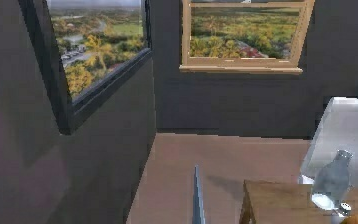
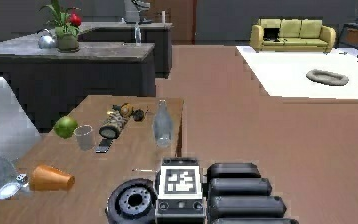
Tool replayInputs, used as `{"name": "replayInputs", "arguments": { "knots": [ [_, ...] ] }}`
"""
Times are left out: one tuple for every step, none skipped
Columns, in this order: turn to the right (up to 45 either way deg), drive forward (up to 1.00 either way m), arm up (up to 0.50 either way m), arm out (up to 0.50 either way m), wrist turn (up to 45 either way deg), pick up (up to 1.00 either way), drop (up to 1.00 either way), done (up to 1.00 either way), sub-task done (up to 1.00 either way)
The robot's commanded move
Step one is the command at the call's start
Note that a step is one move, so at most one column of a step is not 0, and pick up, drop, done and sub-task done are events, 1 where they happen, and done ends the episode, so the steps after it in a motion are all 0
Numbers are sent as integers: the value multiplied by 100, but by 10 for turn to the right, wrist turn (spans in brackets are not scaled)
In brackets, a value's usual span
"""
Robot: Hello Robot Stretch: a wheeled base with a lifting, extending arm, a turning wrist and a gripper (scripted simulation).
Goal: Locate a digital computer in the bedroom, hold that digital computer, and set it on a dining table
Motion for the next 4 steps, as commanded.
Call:
{"name": "replayInputs", "arguments": {
  "knots": [
    [0, 20, 0, 0, 0, 0, 0, 0, 0],
    [0, 0, 0, 48, 0, 0, 0, 0, 0],
    [0, 0, 0, 0, 450, 0, 0, 0, 0],
    [0, 0, 0, 0, 450, 0, 0, 0, 0]
  ]
}}
